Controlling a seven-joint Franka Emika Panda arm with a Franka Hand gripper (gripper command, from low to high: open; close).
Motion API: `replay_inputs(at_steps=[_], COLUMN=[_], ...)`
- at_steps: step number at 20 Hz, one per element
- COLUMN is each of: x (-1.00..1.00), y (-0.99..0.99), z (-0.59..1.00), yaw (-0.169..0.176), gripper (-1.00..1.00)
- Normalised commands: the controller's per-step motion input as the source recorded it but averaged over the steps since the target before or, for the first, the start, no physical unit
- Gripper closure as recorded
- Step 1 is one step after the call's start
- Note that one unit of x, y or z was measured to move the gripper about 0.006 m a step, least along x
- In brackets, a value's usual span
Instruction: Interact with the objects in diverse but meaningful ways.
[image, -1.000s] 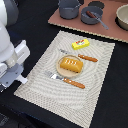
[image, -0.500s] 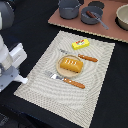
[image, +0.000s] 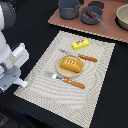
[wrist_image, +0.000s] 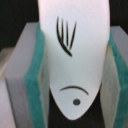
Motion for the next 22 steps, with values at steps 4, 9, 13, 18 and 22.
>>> replay_inputs(at_steps=[4, 9, 13, 18, 22], x=[-0.02, 0.14, 0.33, 0.48, 0.55], y=[0.32, 0.56, 0.72, 0.86, 0.92], z=[1.00, 1.00, 1.00, 1.00, 1.00], yaw=[-0.050, -0.039, -0.023, -0.004, 0.000], gripper=[1.00, 1.00, 1.00, 1.00, 1.00])
